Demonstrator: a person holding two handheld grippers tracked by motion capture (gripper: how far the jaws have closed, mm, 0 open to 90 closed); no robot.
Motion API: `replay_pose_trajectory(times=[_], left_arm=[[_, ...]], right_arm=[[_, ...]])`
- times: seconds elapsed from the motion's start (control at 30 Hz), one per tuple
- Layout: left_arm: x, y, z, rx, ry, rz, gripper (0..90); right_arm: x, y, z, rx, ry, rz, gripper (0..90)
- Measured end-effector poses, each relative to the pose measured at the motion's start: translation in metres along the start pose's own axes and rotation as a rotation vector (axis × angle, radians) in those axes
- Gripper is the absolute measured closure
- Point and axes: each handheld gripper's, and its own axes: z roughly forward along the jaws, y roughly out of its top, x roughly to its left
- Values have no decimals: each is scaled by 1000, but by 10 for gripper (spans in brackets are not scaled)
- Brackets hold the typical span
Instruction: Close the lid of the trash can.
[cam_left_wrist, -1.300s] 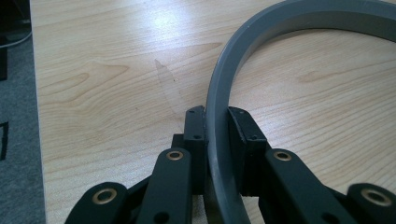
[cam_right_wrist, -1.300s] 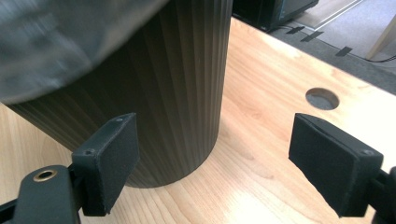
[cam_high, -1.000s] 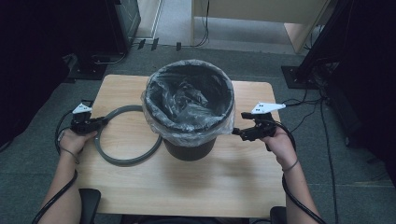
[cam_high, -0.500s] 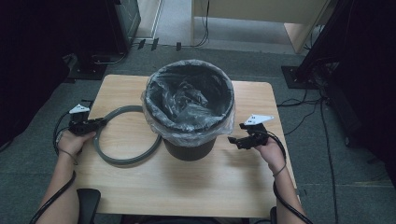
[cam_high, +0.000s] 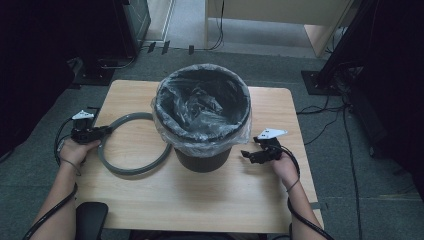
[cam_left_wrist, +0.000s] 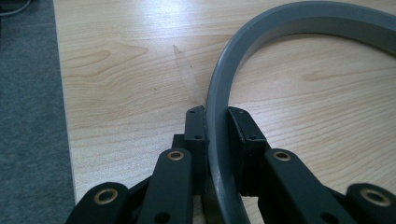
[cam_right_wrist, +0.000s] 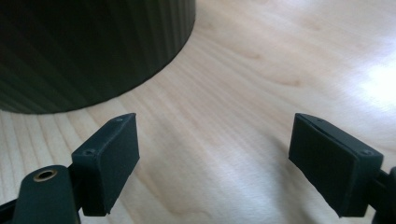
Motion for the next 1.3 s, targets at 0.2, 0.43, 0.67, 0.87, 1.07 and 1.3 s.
replay_pose_trajectory(times=[0.2,0.43,0.67,0.87,1.07,1.3], left_arm=[[-2,8,-4,13,3,6,788],[-3,25,-14,5,-26,-16,788],[-5,38,-21,19,-20,-2,788],[-7,49,-32,28,-12,8,788],[-6,59,-42,36,-17,4,788],[-4,72,-56,29,-19,-1,788]], right_arm=[[7,0,5,42,-15,-47,149],[8,0,6,47,-23,-60,136],[9,0,5,49,-30,-54,133],[9,-1,5,48,-38,-48,130],[9,-1,5,48,-39,-46,130],[9,-1,5,47,-39,-46,130]])
